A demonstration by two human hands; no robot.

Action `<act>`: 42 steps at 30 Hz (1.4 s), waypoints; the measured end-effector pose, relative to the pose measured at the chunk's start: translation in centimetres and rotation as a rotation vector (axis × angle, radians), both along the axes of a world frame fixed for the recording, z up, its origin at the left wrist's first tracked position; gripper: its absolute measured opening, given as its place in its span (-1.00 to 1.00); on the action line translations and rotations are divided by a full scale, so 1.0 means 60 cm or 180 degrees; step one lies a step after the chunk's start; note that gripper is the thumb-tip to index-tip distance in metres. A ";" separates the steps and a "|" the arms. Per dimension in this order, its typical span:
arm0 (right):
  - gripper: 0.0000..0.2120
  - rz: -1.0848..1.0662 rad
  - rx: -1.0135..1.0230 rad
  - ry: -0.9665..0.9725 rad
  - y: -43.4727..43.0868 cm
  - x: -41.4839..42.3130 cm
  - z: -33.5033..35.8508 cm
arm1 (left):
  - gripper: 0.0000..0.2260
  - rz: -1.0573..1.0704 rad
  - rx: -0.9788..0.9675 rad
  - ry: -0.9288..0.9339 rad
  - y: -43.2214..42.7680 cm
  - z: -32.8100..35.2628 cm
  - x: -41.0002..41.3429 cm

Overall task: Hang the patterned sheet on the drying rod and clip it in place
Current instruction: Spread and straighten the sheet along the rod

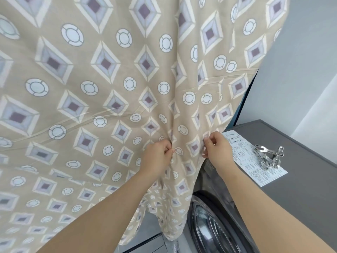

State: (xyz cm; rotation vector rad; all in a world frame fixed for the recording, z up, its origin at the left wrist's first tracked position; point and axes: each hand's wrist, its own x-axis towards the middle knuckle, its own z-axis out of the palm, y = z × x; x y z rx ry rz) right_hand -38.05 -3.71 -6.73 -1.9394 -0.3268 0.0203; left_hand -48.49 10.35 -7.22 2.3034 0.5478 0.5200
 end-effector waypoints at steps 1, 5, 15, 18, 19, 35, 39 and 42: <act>-0.73 -0.0078 -0.0074 -0.0016 -0.005 0.004 -0.002 | -0.82 0.0039 0.0022 0.0011 0.002 -0.001 -0.001; -0.74 -0.0328 -0.0173 -0.0055 -0.020 0.017 -0.007 | -0.88 -0.0065 -0.0001 0.0099 -0.010 -0.006 0.010; -0.90 -0.0059 0.0207 0.0261 -0.034 -0.002 -0.012 | -0.71 -0.0075 -0.0372 -0.0163 -0.021 -0.007 0.022; -0.83 -0.0209 0.0037 0.0187 -0.034 -0.004 -0.007 | -0.72 -0.0235 -0.0526 -0.0204 -0.036 -0.004 0.030; -0.82 -0.0417 0.0169 0.0162 -0.035 -0.004 -0.001 | -0.72 -0.0250 -0.0568 -0.0215 -0.042 -0.002 0.034; -0.77 -0.0196 -0.0247 -0.0751 -0.032 -0.018 0.016 | -0.86 -0.0486 -0.0726 -0.0080 -0.024 0.011 0.019; -0.78 -0.0254 -0.0238 -0.0535 -0.022 -0.017 0.022 | -0.80 -0.0477 -0.0586 -0.0208 -0.011 0.036 0.002; -0.83 -0.0107 0.0078 -0.0373 -0.006 -0.027 0.036 | -0.76 -0.0540 -0.0437 -0.0439 -0.008 0.080 -0.002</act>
